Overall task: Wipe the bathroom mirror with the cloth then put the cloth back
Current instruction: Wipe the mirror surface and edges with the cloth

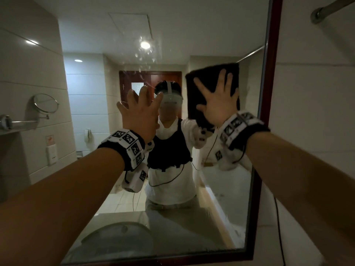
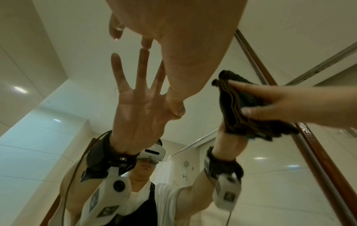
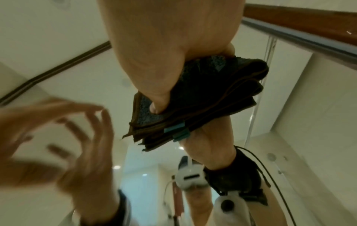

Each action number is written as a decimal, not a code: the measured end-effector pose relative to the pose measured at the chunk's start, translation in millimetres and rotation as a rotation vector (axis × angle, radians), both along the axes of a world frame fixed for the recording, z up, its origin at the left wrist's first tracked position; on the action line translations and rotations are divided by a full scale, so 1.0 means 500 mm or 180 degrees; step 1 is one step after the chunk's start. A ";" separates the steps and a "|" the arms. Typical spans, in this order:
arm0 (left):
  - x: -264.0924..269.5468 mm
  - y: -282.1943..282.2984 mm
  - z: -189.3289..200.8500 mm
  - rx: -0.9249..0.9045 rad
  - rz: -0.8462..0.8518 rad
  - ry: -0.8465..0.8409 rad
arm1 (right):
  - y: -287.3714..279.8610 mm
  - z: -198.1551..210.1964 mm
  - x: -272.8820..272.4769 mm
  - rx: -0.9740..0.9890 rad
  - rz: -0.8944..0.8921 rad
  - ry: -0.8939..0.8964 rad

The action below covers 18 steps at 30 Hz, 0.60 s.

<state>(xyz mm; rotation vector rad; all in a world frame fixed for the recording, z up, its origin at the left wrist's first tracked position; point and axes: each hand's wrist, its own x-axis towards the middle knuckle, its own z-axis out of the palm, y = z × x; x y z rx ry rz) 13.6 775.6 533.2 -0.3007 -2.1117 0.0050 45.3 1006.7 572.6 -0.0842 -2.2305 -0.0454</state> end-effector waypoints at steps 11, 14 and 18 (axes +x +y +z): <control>-0.003 -0.002 0.000 -0.0009 -0.0006 -0.0014 | 0.018 0.044 0.000 -0.0091 0.0009 0.0059; 0.002 0.001 0.000 0.0032 -0.0024 -0.0062 | 0.014 0.005 0.003 -0.0028 0.0017 0.0009; 0.005 0.008 -0.005 0.0091 -0.0016 -0.0060 | 0.009 -0.074 0.012 0.0040 0.0004 -0.0060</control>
